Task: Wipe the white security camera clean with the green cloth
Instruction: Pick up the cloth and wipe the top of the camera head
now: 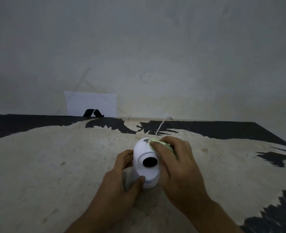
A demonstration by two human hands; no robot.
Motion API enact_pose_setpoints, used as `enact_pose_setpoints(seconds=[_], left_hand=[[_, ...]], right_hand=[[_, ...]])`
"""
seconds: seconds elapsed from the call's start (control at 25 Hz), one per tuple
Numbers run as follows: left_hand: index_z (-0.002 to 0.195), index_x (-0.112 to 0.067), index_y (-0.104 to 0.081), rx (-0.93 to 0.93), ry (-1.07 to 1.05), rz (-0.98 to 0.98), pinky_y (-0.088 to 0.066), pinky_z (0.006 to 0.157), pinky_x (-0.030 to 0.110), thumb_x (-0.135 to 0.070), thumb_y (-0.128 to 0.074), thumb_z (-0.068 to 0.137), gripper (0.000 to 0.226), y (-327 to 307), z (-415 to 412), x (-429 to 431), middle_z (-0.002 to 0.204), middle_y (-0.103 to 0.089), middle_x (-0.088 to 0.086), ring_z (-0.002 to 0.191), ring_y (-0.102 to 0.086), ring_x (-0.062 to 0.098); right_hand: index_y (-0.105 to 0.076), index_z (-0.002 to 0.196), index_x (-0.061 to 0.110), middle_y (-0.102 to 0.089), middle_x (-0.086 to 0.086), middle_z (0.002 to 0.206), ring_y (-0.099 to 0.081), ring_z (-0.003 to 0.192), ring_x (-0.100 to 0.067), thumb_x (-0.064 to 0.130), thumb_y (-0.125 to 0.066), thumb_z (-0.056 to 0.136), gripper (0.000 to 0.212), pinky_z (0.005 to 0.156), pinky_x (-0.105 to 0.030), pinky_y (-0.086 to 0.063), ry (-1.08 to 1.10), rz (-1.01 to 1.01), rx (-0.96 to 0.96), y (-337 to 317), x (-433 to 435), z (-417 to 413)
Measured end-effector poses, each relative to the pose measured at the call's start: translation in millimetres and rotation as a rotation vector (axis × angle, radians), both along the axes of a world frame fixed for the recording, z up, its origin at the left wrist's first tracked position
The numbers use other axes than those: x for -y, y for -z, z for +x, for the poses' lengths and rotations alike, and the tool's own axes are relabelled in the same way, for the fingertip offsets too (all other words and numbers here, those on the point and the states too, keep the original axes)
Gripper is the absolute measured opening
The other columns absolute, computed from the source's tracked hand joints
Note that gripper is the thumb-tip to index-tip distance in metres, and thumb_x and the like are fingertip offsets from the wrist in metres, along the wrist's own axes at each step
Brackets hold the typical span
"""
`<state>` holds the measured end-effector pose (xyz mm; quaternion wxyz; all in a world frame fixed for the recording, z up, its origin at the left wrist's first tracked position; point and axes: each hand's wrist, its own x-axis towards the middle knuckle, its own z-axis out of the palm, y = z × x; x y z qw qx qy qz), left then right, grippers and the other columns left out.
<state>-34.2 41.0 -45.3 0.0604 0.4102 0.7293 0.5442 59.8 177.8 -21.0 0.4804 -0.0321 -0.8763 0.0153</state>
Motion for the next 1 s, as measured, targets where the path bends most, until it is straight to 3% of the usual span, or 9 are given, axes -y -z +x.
enact_pose_setpoints(seconds=[0.12, 0.2, 0.32, 0.44, 0.56, 0.64, 0.72, 0.88, 1.0], left_hand=[[0.117, -0.052, -0.029, 0.000, 0.032, 0.018, -0.035, 0.072, -0.009, -0.048, -0.063, 0.070, 0.058, 1.3, -0.1, 1.5, 0.105, -0.050, -0.047, 0.099, -0.044, -0.029], [0.117, -0.055, -0.027, -0.014, 0.038, 0.011, -0.034, 0.072, -0.010, -0.044, -0.065, 0.074, 0.058, 2.3, -0.8, 1.7, 0.105, -0.043, -0.059, 0.101, -0.043, -0.029], [0.114, -0.060, -0.025, -0.026, 0.028, -0.002, -0.033, 0.070, -0.011, -0.053, -0.062, 0.069, 0.058, 3.9, -2.9, -0.5, 0.102, -0.035, -0.065, 0.098, -0.040, -0.033], [0.113, -0.059, -0.027, -0.029, 0.010, 0.007, -0.034, 0.072, -0.010, -0.054, -0.062, 0.066, 0.058, 6.6, -4.4, -1.7, 0.103, -0.046, -0.055, 0.097, -0.042, -0.032], [0.114, -0.052, -0.031, -0.055, -0.018, 0.026, -0.034, 0.073, -0.010, -0.047, -0.066, 0.068, 0.058, 9.4, -6.1, -3.2, 0.106, -0.047, -0.038, 0.097, -0.043, -0.031], [0.115, -0.050, -0.032, -0.067, -0.019, 0.027, -0.033, 0.073, -0.010, -0.046, -0.066, 0.068, 0.058, 10.7, -7.2, -3.7, 0.105, -0.048, -0.038, 0.097, -0.043, -0.031], [0.115, -0.051, -0.031, -0.074, -0.011, 0.023, -0.033, 0.073, -0.010, -0.047, -0.066, 0.068, 0.059, 11.4, -8.6, -3.5, 0.100, -0.054, -0.043, 0.097, -0.043, -0.031], [0.112, -0.051, -0.031, -0.060, -0.023, 0.020, -0.036, 0.072, -0.008, -0.049, -0.069, 0.068, 0.057, 12.2, -9.8, -6.1, 0.102, -0.051, -0.039, 0.094, -0.045, -0.031], [0.111, -0.050, -0.032, -0.069, -0.043, 0.021, -0.036, 0.072, -0.008, -0.046, -0.067, 0.066, 0.058, 13.5, -10.5, -7.3, 0.105, -0.048, -0.035, 0.092, -0.045, -0.031]], right_hand=[[-0.063, 0.115, 0.004, -0.064, -0.017, 0.106, -0.059, 0.097, -0.031, 0.018, -0.039, 0.091, 0.036, 0.078, -0.042, -0.055, 0.043, -0.223, 0.045, -0.5, -13.7, -1.4], [-0.063, 0.114, 0.007, -0.062, -0.013, 0.107, -0.055, 0.100, -0.026, 0.010, -0.044, 0.086, 0.034, 0.082, -0.036, -0.051, 0.016, -0.338, 0.075, -0.2, -19.4, -1.8], [-0.063, 0.113, 0.009, -0.062, -0.009, 0.109, -0.052, 0.103, -0.018, 0.018, -0.039, 0.095, 0.032, 0.090, -0.024, -0.044, -0.118, -0.219, 0.046, -7.9, -20.8, 0.1], [-0.064, 0.110, 0.008, -0.065, -0.010, 0.109, -0.053, 0.103, -0.017, 0.024, -0.038, 0.095, 0.035, 0.091, -0.024, -0.044, -0.202, -0.137, 0.068, -9.9, -24.5, -4.1], [-0.066, 0.108, 0.010, -0.065, -0.008, 0.107, -0.055, 0.101, -0.017, 0.009, -0.045, 0.089, 0.028, 0.090, -0.028, -0.047, -0.192, -0.369, 0.114, -9.1, -34.2, -16.3], [-0.068, 0.103, 0.011, -0.067, -0.005, 0.103, -0.058, 0.097, -0.015, -0.003, -0.050, 0.089, 0.027, 0.087, -0.031, -0.049, -0.217, -0.482, 0.176, -12.1, -42.7, -21.4], [-0.069, 0.101, 0.015, -0.067, 0.001, 0.101, -0.060, 0.096, -0.007, -0.008, -0.049, 0.089, 0.032, 0.084, -0.024, -0.049, -0.279, -0.532, 0.140, -16.6, -46.8, -22.5], [-0.070, 0.100, 0.015, -0.065, 0.007, 0.104, -0.060, 0.100, -0.010, -0.003, -0.045, 0.087, 0.033, 0.086, -0.017, -0.046, -0.466, -0.499, 0.108, -23.3, -44.7, -23.4], [-0.070, 0.101, 0.016, -0.063, 0.010, 0.101, -0.058, 0.098, -0.004, -0.001, -0.046, 0.090, 0.032, 0.085, -0.014, -0.045, -0.392, -0.527, 0.185, -20.5, -43.9, -29.7]])
